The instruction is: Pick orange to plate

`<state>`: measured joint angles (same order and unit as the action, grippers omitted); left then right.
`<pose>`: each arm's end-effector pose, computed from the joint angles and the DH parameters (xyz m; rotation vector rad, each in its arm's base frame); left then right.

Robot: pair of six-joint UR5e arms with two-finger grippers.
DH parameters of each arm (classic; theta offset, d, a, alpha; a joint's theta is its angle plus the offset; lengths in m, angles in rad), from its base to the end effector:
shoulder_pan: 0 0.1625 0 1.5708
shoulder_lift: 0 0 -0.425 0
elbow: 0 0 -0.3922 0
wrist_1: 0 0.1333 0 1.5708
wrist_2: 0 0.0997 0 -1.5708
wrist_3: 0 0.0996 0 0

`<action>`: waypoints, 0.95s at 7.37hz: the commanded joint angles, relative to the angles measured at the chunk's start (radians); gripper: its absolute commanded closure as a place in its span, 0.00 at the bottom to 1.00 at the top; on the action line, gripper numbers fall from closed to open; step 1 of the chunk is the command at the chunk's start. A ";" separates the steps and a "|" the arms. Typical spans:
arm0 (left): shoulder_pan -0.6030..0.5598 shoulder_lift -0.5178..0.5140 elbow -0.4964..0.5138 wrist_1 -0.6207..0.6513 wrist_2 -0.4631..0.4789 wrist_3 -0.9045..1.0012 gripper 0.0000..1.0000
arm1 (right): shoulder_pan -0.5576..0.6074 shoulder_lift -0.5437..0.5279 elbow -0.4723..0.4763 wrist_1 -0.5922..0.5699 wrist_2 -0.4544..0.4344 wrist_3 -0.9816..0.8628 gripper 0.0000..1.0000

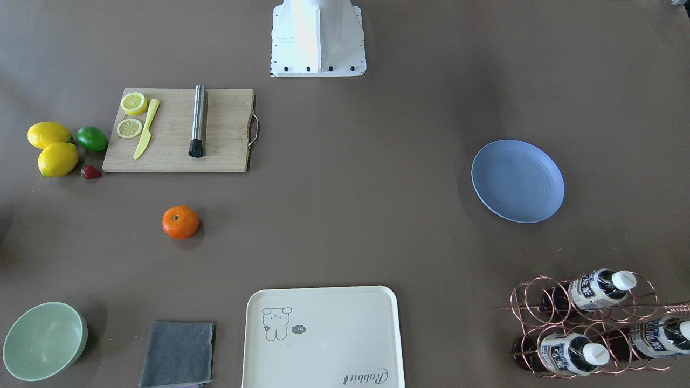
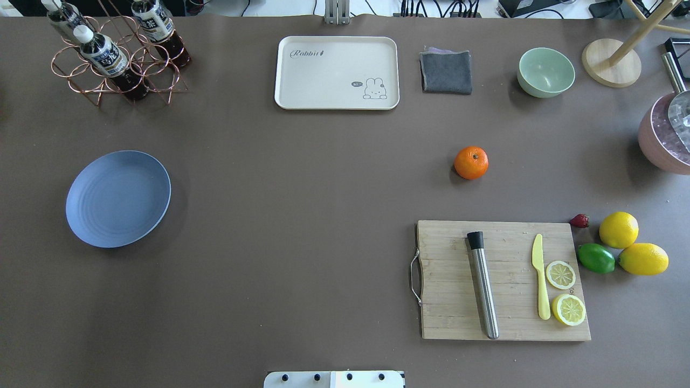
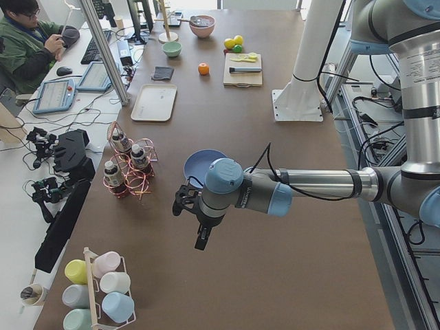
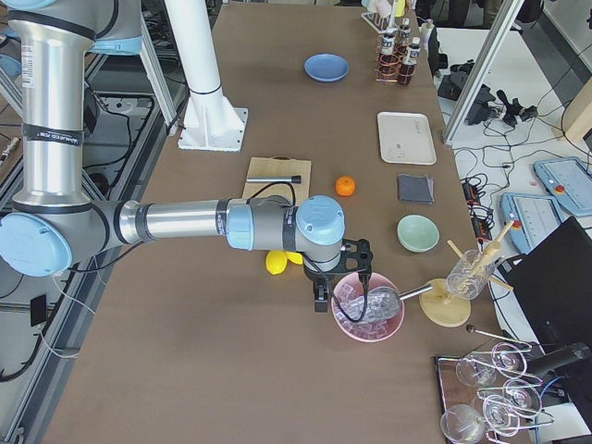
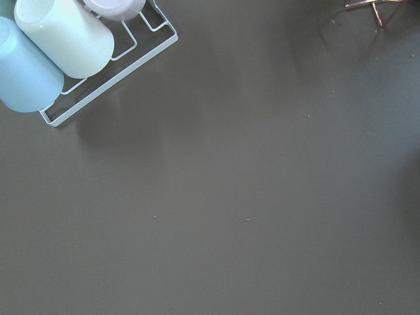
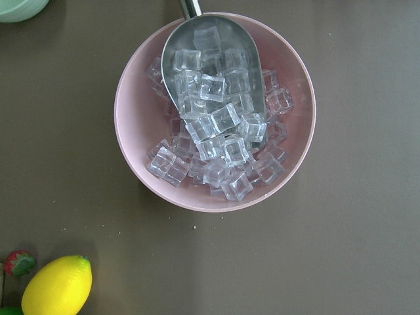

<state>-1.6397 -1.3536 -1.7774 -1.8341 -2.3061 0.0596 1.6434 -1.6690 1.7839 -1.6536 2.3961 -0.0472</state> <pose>-0.0949 -0.4100 0.6283 0.2876 0.7143 0.0841 0.0926 -0.4442 0.6048 0.0796 -0.8219 0.0107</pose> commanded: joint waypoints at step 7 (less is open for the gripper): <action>0.009 -0.038 0.122 -0.241 0.004 -0.247 0.02 | -0.008 0.000 0.002 0.000 0.000 0.001 0.00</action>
<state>-1.6323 -1.3941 -1.6708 -2.0537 -2.3021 -0.1852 1.6357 -1.6690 1.7854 -1.6536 2.3961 -0.0461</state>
